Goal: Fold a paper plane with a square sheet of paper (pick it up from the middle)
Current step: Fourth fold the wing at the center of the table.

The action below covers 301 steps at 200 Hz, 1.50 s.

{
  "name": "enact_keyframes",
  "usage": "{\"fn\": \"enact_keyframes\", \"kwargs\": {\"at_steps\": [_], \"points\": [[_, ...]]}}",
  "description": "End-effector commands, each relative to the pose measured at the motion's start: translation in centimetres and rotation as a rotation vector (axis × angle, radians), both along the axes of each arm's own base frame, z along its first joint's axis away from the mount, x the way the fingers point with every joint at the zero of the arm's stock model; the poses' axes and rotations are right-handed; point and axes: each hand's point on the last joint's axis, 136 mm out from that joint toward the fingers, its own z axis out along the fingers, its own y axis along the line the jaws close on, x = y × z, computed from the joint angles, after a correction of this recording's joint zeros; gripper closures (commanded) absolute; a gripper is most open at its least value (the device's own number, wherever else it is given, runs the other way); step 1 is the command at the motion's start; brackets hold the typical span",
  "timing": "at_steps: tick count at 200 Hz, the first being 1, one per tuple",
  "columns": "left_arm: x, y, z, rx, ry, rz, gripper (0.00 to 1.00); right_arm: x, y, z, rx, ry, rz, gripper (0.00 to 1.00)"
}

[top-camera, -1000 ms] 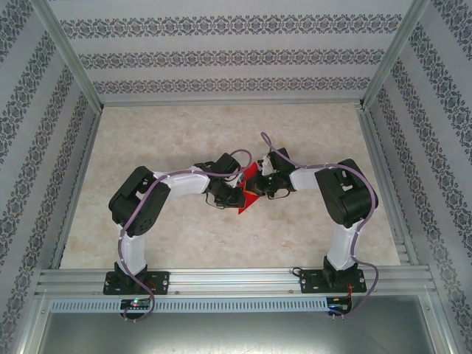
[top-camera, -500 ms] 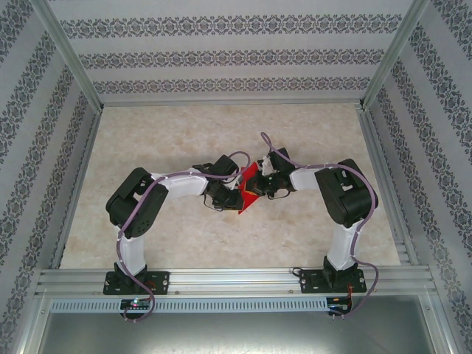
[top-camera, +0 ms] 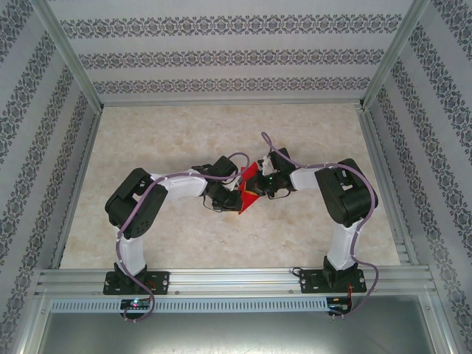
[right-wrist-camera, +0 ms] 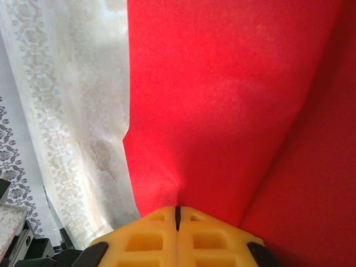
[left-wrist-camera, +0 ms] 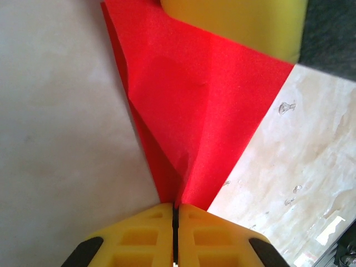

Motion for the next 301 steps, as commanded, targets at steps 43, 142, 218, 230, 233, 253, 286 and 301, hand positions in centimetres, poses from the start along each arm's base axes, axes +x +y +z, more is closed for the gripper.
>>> {"fn": "enact_keyframes", "kwargs": {"at_steps": [43, 142, 218, 230, 233, 253, 286, 301], "points": [[-2.8, 0.6, -0.1, 0.024, 0.081, -0.042, 0.87, -1.4, -3.2, -4.6, -0.161, 0.085, -0.045, 0.95], [0.6, 0.8, 5.6, 0.041, -0.077, 0.018, 0.75, -1.5, -3.0, -4.3, -0.148, 0.082, -0.035, 0.96], [2.8, -2.0, 4.1, -0.029, -0.097, -0.017, 0.82, -1.3, -2.5, -3.8, -0.124, 0.078, -0.029, 0.96], [2.7, -2.1, 3.6, -0.031, -0.09, -0.022, 0.82, -1.3, -2.4, -3.8, -0.122, 0.079, -0.029, 0.96], [2.8, -2.1, 3.4, -0.031, -0.09, -0.022, 0.82, -1.3, -2.4, -3.8, -0.123, 0.08, -0.027, 0.96], [2.9, -1.8, 2.4, -0.017, -0.081, -0.02, 0.83, -1.3, -2.3, -3.8, -0.115, 0.08, -0.029, 0.96], [2.9, -1.7, 1.4, -0.017, -0.071, -0.018, 0.83, -1.2, -2.4, -3.8, -0.114, 0.081, -0.032, 0.96], [2.7, -1.4, 0.8, -0.005, -0.06, -0.018, 0.84, -1.2, -2.5, -3.7, -0.116, 0.08, -0.033, 0.96]]}}
